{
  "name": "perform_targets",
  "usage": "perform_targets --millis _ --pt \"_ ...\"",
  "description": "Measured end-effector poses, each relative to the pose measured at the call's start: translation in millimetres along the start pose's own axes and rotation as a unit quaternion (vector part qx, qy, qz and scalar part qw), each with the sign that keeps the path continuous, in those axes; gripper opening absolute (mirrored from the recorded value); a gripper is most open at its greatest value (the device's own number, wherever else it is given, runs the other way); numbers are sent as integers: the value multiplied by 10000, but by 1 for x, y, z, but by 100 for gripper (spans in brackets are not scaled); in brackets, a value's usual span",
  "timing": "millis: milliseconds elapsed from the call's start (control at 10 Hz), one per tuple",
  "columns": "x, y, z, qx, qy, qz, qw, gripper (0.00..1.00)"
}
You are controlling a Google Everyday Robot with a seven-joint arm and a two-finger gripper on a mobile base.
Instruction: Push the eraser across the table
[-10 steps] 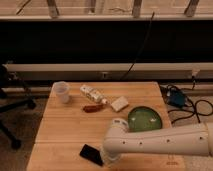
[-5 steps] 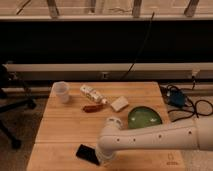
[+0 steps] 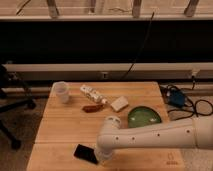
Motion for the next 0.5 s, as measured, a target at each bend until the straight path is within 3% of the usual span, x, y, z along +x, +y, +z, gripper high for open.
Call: perform_targets --millis 200,500 --pt "-11 -28 3 77 -90 -203 9997 0" --pt "-14 -49 4 158 -174 -392 9990 0"
